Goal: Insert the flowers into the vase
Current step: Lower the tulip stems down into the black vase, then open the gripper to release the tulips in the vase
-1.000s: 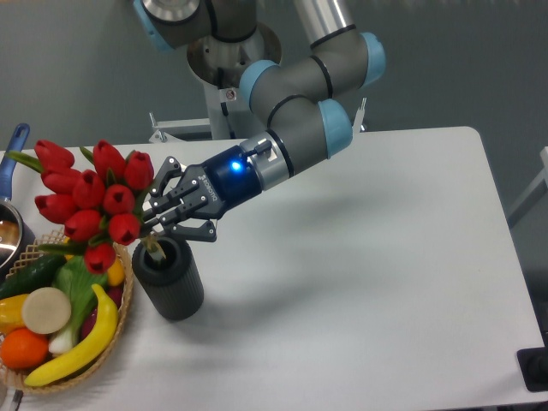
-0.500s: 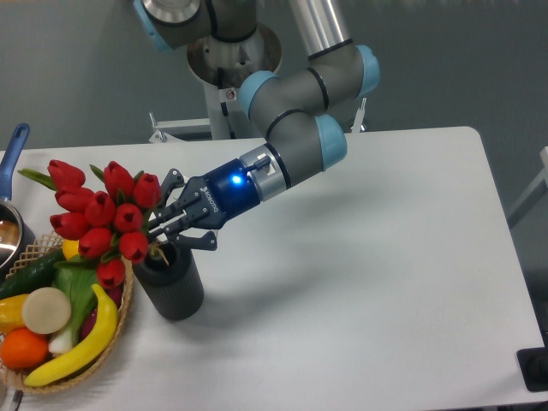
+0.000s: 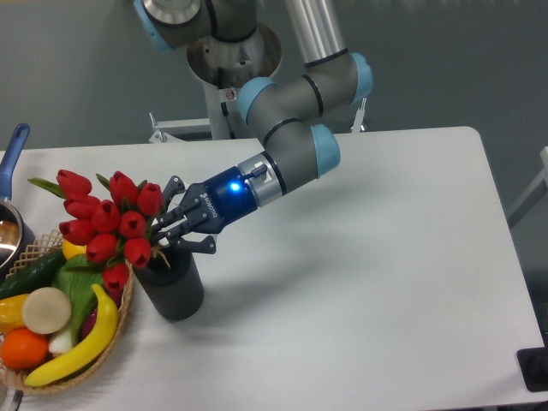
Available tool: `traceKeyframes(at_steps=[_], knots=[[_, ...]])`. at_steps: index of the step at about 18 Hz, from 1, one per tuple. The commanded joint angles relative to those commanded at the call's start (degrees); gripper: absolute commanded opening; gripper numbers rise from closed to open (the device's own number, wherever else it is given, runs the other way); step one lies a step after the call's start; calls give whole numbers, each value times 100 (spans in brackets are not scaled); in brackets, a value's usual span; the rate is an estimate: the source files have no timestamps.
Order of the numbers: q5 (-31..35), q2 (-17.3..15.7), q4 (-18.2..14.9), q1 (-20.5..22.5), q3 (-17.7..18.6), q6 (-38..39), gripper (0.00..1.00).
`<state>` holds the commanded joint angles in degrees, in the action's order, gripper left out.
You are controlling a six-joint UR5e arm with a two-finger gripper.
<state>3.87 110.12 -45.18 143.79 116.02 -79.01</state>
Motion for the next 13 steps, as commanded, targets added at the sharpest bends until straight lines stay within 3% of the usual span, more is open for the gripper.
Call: traceKeyframes(at_steps=[8, 13], knots=[[35, 229, 9, 0, 35, -299, 21], [44, 238, 35, 0, 79, -352, 27]])
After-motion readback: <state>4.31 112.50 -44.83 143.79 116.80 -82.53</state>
